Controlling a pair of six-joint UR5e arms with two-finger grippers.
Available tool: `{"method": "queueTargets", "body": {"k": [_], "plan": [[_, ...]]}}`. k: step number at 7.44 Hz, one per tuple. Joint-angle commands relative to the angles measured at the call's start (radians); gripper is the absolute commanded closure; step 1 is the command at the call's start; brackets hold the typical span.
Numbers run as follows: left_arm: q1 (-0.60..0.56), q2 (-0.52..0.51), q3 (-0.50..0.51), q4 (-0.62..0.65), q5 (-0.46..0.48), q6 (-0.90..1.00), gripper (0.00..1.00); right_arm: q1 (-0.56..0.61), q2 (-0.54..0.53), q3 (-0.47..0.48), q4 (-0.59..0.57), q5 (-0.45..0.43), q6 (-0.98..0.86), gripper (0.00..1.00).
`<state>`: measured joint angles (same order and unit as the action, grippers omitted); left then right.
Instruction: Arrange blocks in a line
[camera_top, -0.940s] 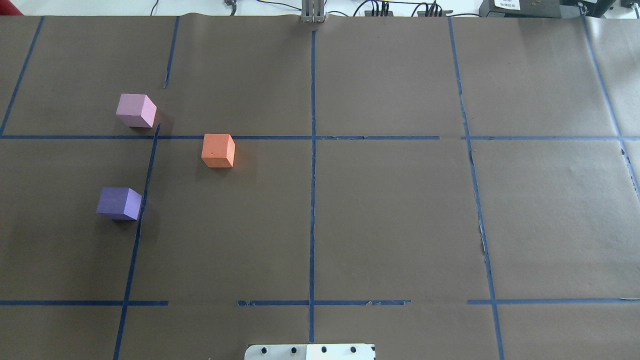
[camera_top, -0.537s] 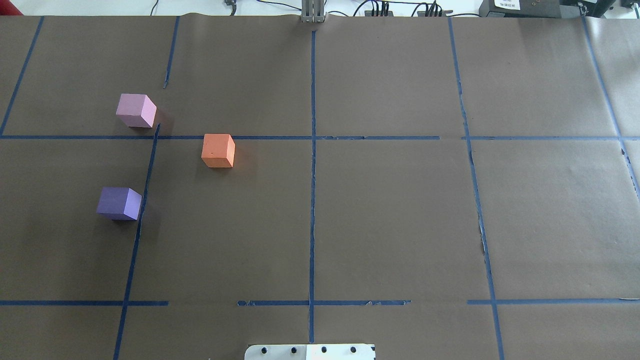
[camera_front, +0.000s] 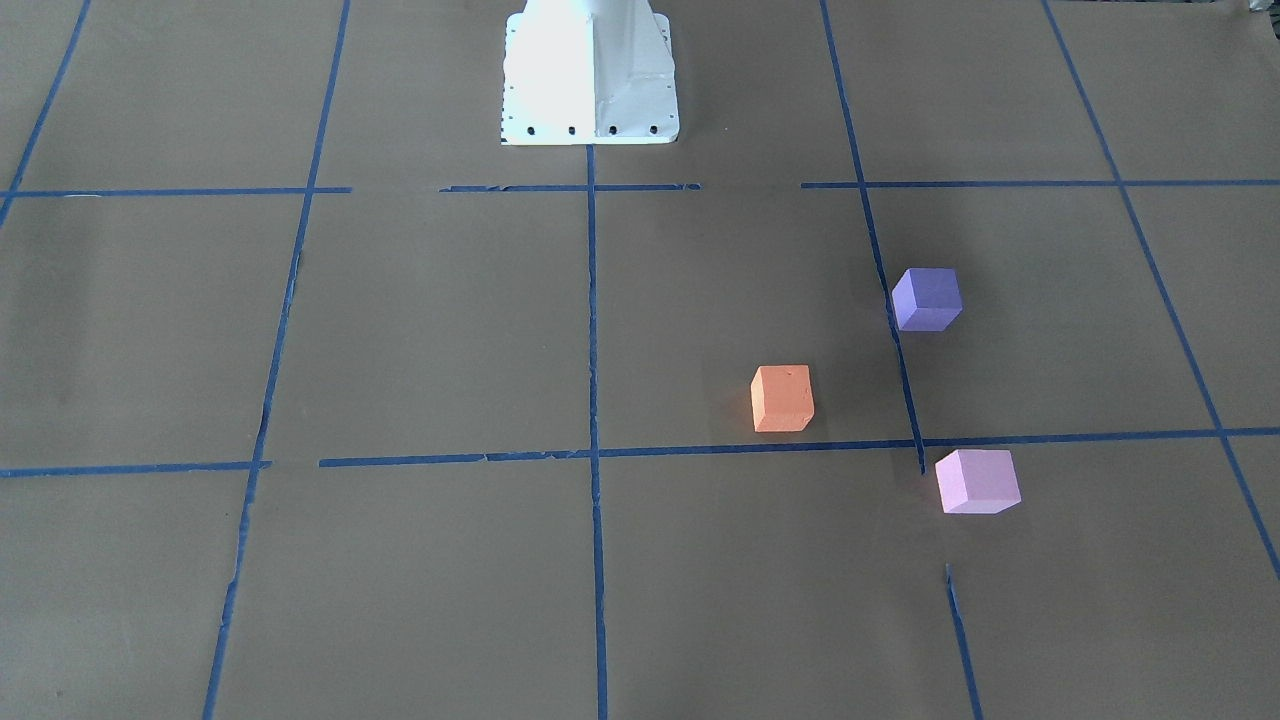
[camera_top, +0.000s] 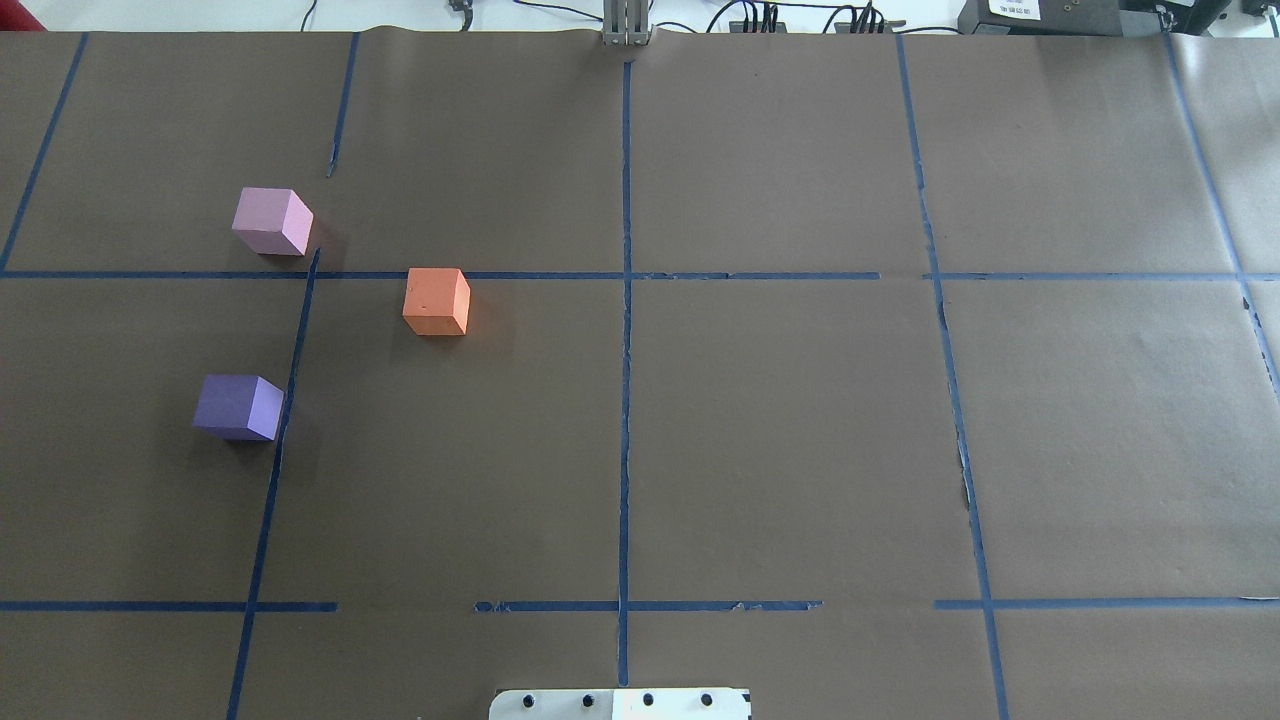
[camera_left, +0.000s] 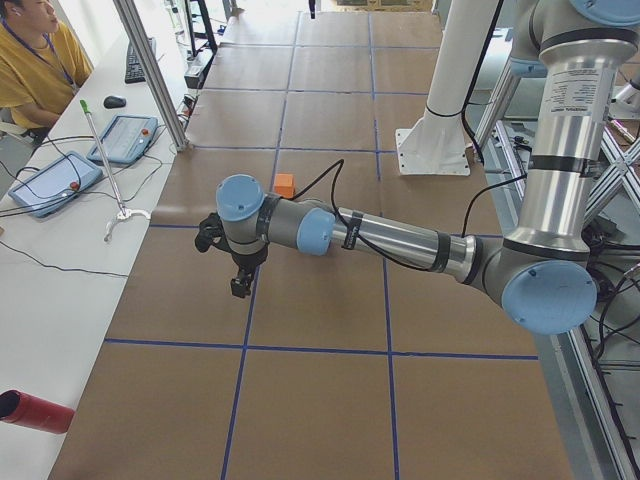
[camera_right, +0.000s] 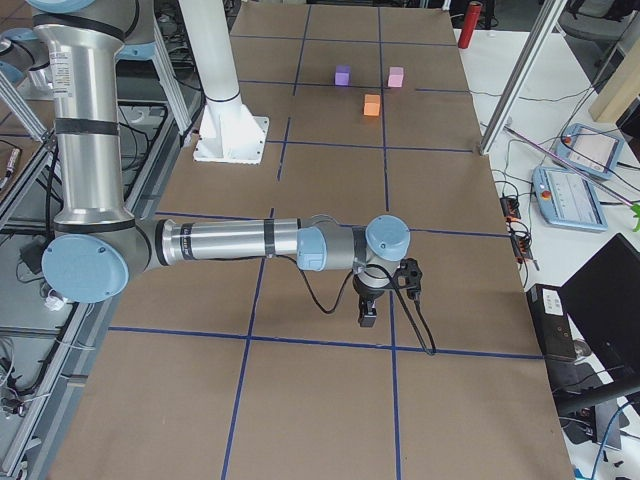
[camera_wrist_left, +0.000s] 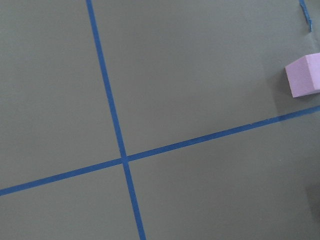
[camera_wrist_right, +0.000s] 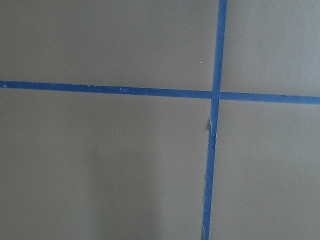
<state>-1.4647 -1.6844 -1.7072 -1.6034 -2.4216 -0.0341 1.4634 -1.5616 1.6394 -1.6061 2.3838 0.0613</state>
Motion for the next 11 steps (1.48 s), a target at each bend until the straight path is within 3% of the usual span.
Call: {"method": "queueTargets", "body": {"k": [1,2,3,5,7,8,11], "plan": [[0.146,-0.111,-0.015,-0.057,0.006,-0.331,0.0,0.0,0.0,-0.001,0.0,0.0,0.0,0.0],[0.256,-0.182,0.0,-0.088,0.016,-0.509,0.0,0.0,0.0,-0.001,0.0,0.0,0.0,0.0],[0.349,-0.263,0.015,-0.089,0.089,-0.647,0.0,0.0,0.0,0.0,0.0,0.0,0.0,0.0],[0.516,-0.369,0.058,-0.125,0.244,-0.798,0.0,0.0,0.0,-0.001,0.0,0.0,0.0,0.0],[0.605,-0.441,0.182,-0.275,0.375,-0.944,0.0,0.0,0.0,0.0,0.0,0.0,0.0,0.0],[0.653,-0.461,0.219,-0.276,0.435,-0.955,0.0,0.0,0.0,0.0,0.0,0.0,0.0,0.0],[0.704,-0.478,0.222,-0.277,0.44,-1.012,0.0,0.0,0.0,-0.001,0.0,0.0,0.0,0.0]]}}
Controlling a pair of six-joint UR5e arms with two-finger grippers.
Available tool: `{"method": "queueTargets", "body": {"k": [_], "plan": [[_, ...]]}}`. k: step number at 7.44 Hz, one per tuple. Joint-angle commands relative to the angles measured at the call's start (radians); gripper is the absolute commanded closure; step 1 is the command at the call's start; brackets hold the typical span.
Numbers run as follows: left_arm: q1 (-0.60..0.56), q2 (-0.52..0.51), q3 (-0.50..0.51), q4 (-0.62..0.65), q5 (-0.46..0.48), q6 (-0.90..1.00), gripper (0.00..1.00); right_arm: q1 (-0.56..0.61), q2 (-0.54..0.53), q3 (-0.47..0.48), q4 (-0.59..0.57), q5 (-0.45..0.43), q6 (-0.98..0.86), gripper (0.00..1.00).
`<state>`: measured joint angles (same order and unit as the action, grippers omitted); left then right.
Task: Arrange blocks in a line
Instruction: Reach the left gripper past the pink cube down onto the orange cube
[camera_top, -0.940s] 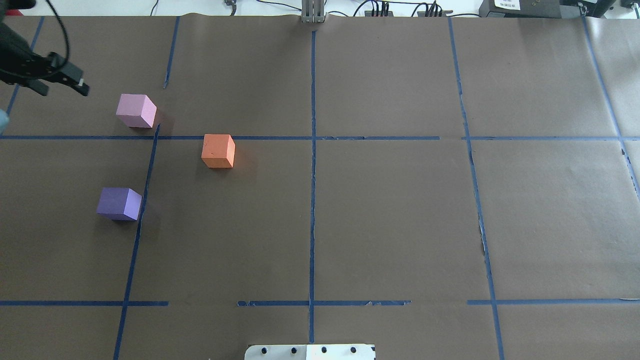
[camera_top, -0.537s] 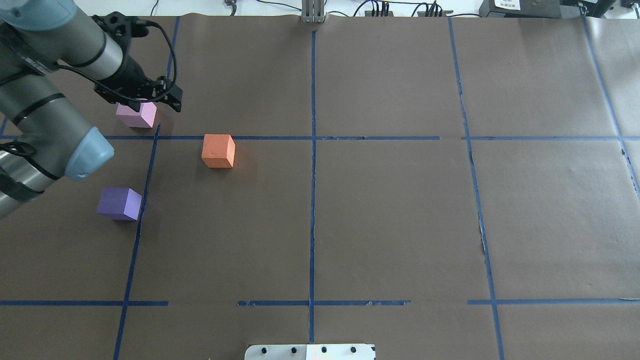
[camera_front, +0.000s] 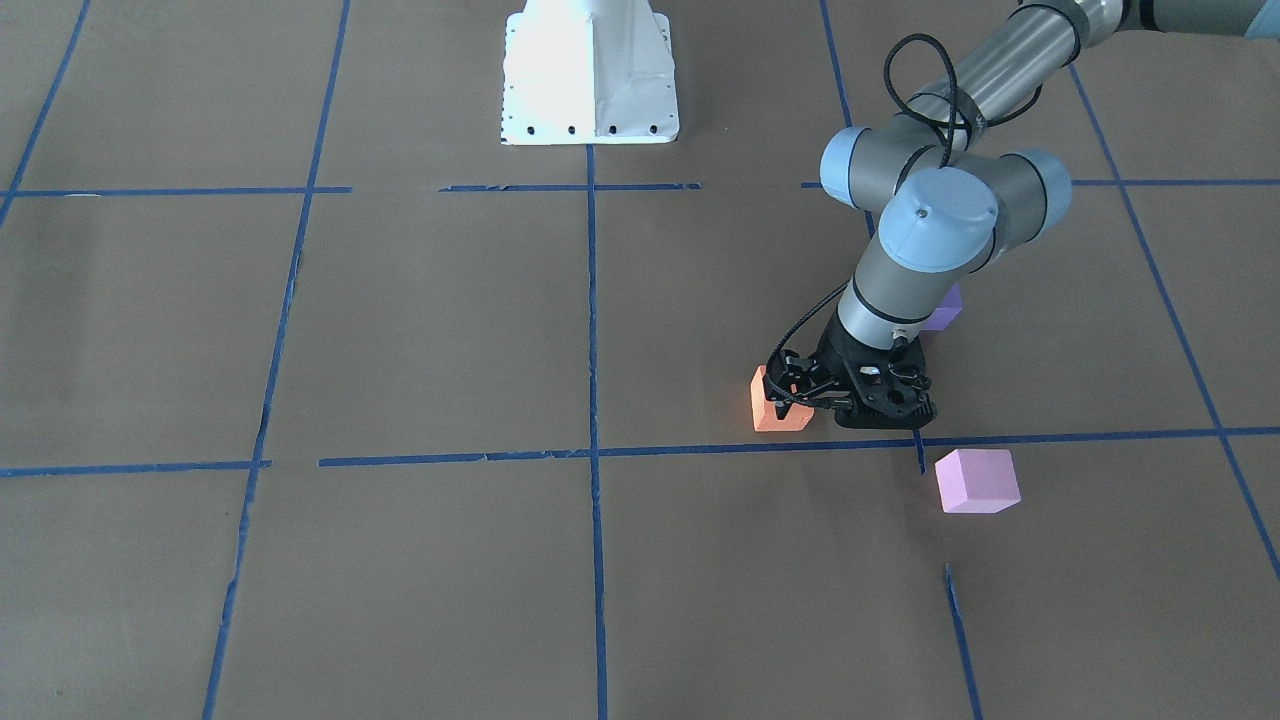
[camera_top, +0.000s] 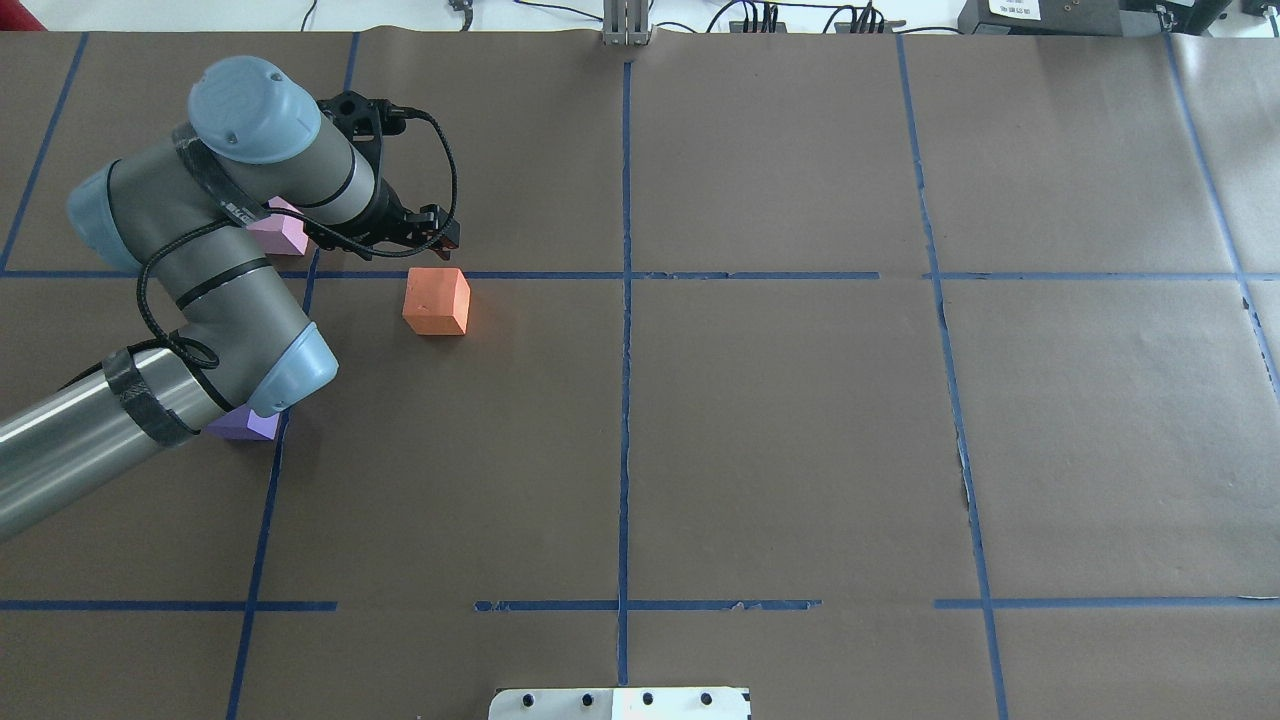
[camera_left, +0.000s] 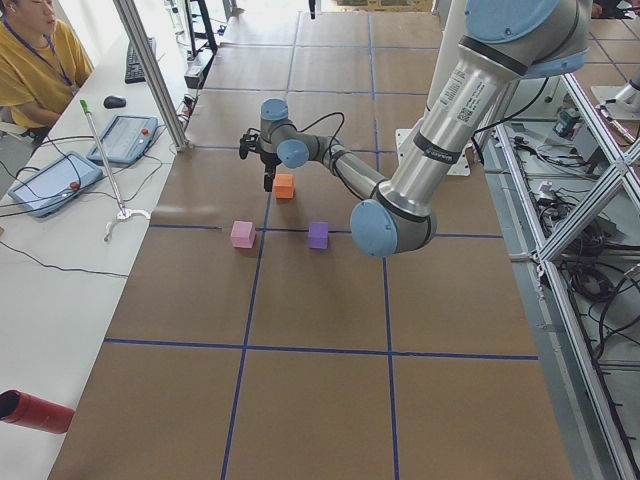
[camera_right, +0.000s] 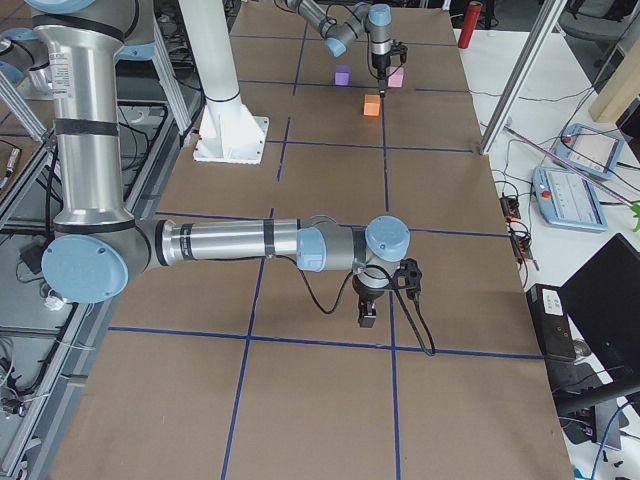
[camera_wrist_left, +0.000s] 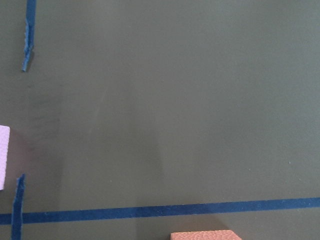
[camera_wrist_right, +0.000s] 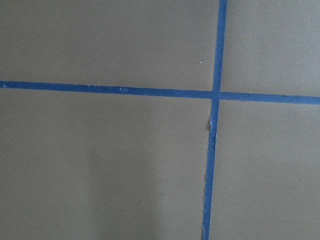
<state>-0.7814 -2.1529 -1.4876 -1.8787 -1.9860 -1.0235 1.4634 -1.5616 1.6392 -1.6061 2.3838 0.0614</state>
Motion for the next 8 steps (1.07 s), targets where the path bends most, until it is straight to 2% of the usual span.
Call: {"method": "queueTargets", "body": {"k": [1,4,5,6,7,8], "plan": [[0.04,-0.009,0.006,0.0,0.004,-0.035,0.0,0.0,0.0,0.001,0.0,0.0,0.0,0.0],[0.059,-0.005,0.049,-0.004,0.004,-0.072,0.0,0.0,0.0,0.001,0.0,0.0,0.0,0.0],[0.063,-0.004,0.05,-0.004,0.004,-0.072,0.06,0.0,0.0,-0.001,0.0,0.0,0.0,0.0],[0.064,-0.005,0.049,-0.007,0.003,-0.067,0.51,0.0,0.0,0.001,0.0,0.0,0.0,0.0],[0.062,-0.004,0.047,-0.008,-0.002,-0.067,0.77,0.0,0.0,-0.001,0.0,0.0,0.0,0.0],[0.05,0.007,0.032,-0.007,-0.008,-0.06,0.81,0.0,0.0,0.001,0.0,0.0,0.0,0.0]]}}
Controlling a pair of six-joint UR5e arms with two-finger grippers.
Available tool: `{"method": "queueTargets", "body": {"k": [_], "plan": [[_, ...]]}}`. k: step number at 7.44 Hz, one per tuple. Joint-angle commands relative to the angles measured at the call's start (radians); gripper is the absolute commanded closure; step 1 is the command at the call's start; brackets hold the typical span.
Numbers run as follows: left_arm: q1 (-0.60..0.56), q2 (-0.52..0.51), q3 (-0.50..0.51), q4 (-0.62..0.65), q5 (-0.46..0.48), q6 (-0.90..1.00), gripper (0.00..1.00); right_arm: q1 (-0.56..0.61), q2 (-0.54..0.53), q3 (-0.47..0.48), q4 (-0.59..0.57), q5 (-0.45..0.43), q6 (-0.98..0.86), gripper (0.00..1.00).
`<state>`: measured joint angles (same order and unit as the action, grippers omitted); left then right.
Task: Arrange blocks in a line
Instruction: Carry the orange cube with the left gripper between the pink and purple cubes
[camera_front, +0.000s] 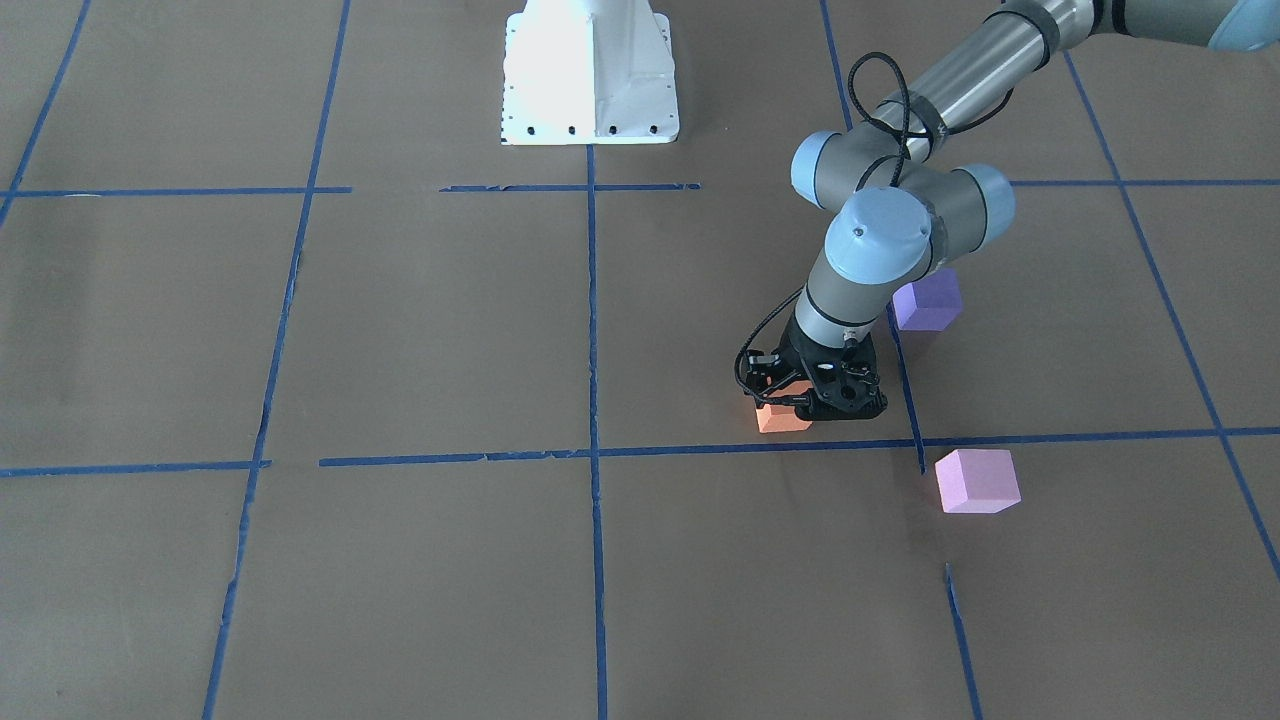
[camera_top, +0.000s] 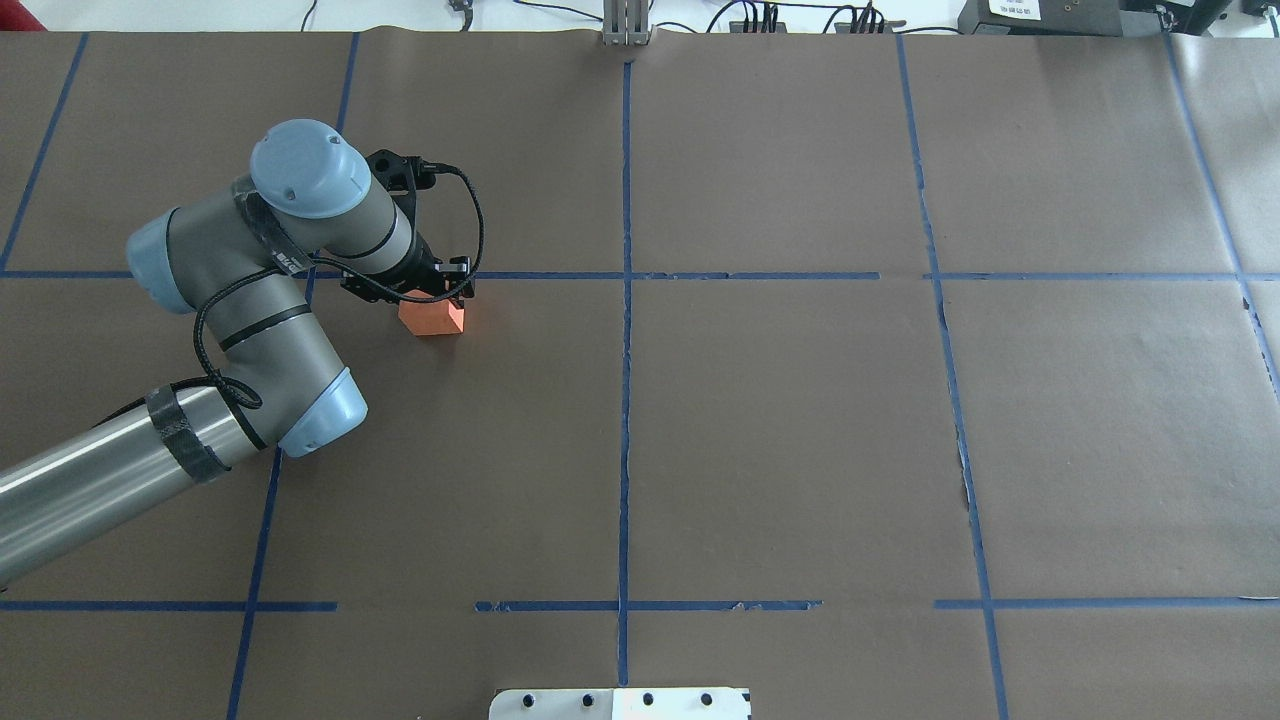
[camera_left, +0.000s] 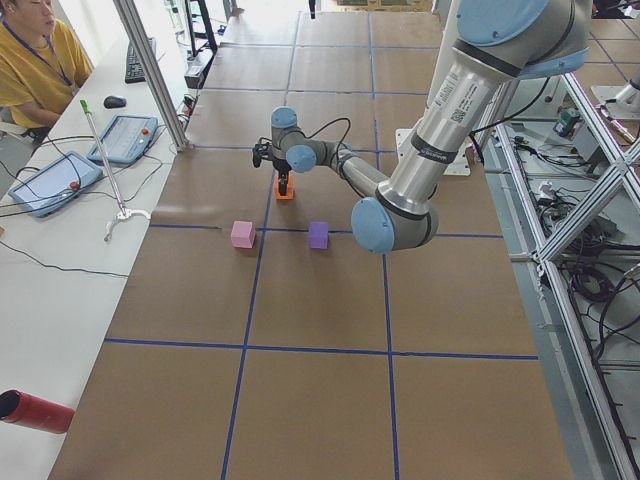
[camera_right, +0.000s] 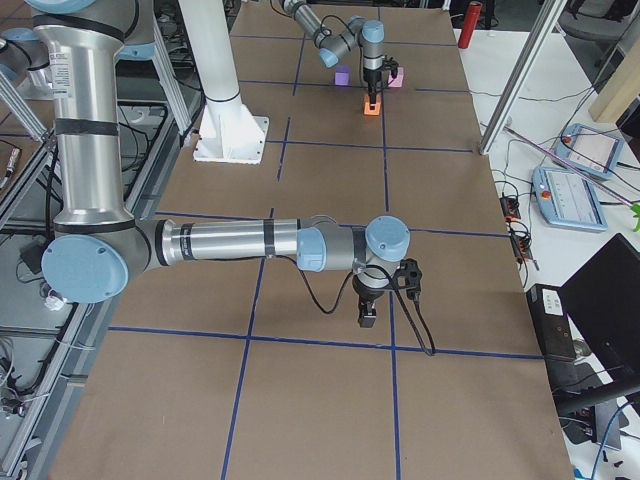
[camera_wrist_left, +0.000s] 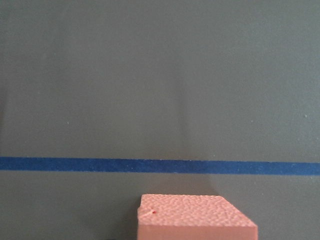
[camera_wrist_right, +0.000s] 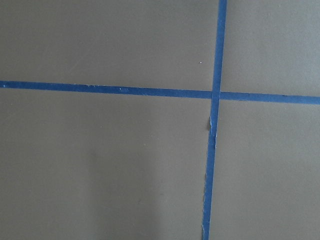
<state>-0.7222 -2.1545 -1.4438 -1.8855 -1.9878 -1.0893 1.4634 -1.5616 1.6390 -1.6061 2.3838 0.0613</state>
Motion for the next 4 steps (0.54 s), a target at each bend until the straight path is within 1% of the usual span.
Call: {"method": "queueTargets", "body": {"k": [1,2,3,4], "plan": [[-0.055,0.086,-0.064,0.0,-0.081,0.053,0.82,0.0,0.0,-0.001,0.0,0.0,0.0,0.0],[-0.124,0.176,-0.12,0.003,-0.159,0.136,0.81,0.0,0.0,-0.001,0.0,0.0,0.0,0.0],[-0.181,0.255,-0.142,0.003,-0.164,0.2,0.81,0.0,0.0,-0.001,0.0,0.0,0.0,0.0],[-0.224,0.307,-0.138,0.003,-0.164,0.3,0.8,0.0,0.0,0.001,0.0,0.0,0.0,0.0]]}}
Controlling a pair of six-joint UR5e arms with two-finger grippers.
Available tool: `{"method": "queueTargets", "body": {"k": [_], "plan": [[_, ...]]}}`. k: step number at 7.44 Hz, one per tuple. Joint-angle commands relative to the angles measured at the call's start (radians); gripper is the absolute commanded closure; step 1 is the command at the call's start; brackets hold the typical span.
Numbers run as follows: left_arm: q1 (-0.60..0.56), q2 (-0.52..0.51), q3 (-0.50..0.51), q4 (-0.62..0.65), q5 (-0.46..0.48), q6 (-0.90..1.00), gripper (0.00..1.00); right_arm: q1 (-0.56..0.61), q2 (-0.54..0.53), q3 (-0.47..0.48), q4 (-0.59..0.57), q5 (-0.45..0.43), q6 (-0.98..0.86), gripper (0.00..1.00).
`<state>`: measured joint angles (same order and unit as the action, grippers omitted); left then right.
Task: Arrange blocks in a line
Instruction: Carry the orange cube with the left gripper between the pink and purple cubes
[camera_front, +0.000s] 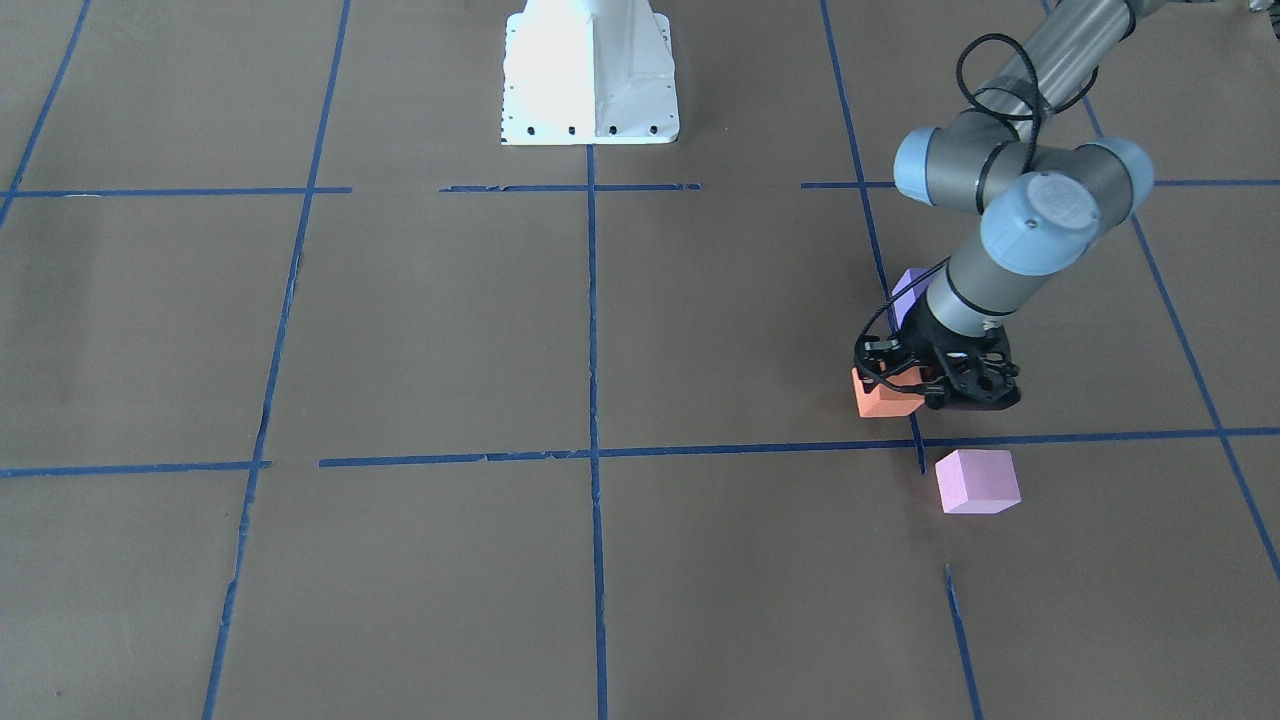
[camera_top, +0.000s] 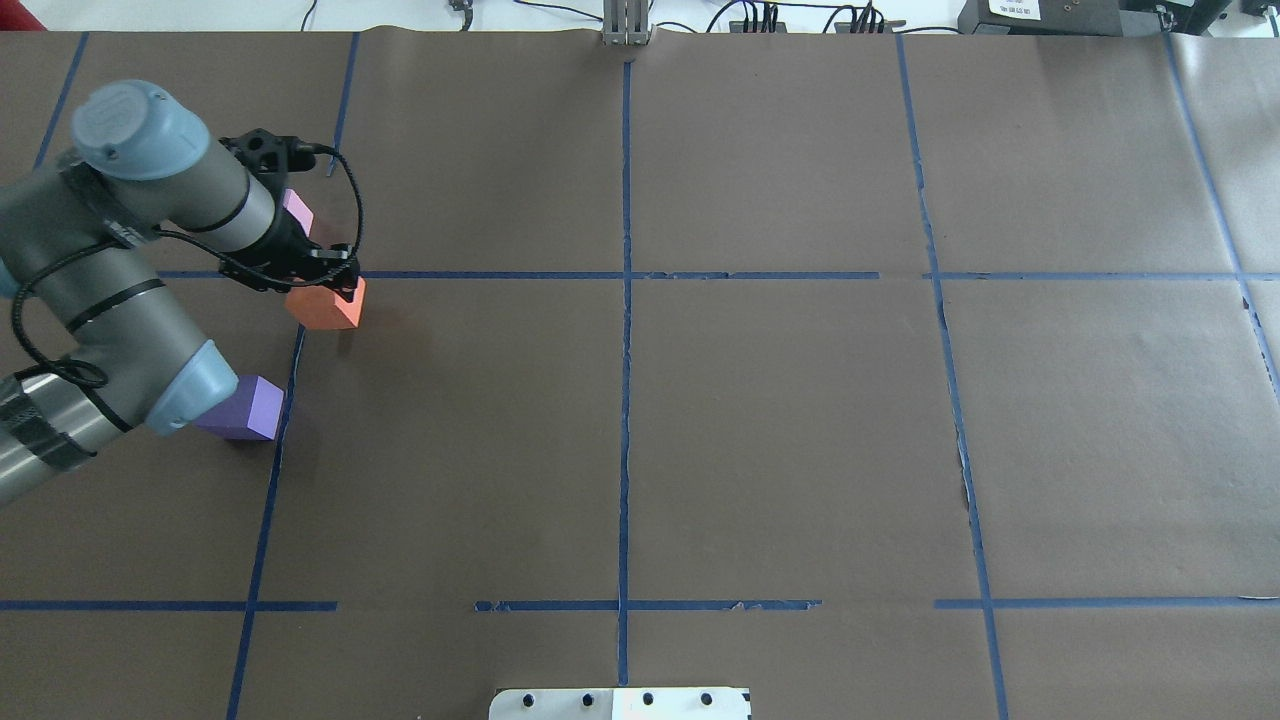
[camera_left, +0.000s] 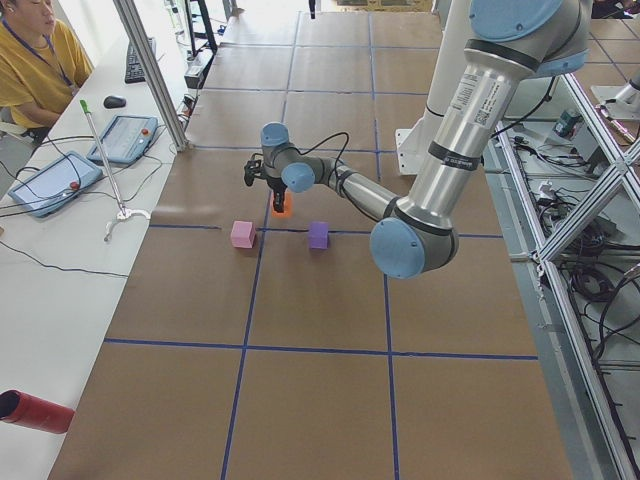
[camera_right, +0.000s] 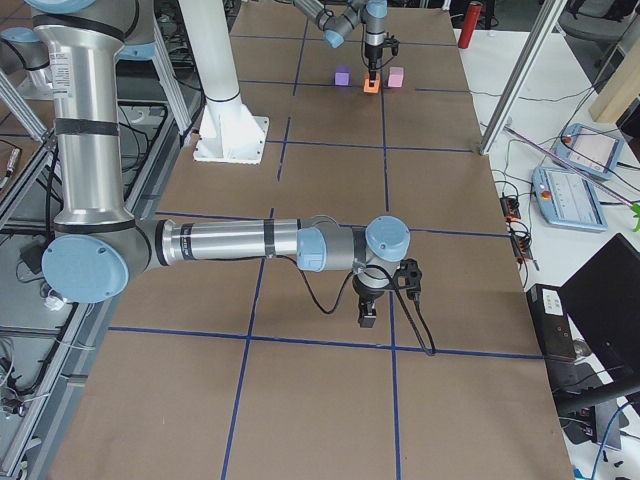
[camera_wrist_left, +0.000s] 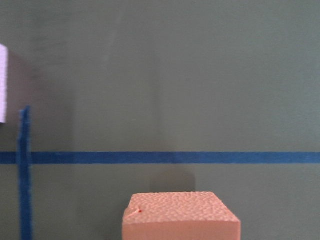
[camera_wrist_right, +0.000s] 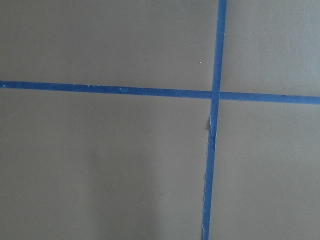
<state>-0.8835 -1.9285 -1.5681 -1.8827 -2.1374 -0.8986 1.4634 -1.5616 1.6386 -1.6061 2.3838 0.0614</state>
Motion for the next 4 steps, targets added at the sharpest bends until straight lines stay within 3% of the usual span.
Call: {"method": "queueTargets", "body": {"k": [1,4], "plan": [[-0.061,0.085,-0.006,-0.001,-0.015,0.11,0.8,0.0,0.0,0.001,0.0,0.0,0.0,0.0],[-0.051,0.027,0.013,-0.003,-0.016,0.02,0.79,0.0,0.0,0.0,0.0,0.0,0.0,0.0]]}}
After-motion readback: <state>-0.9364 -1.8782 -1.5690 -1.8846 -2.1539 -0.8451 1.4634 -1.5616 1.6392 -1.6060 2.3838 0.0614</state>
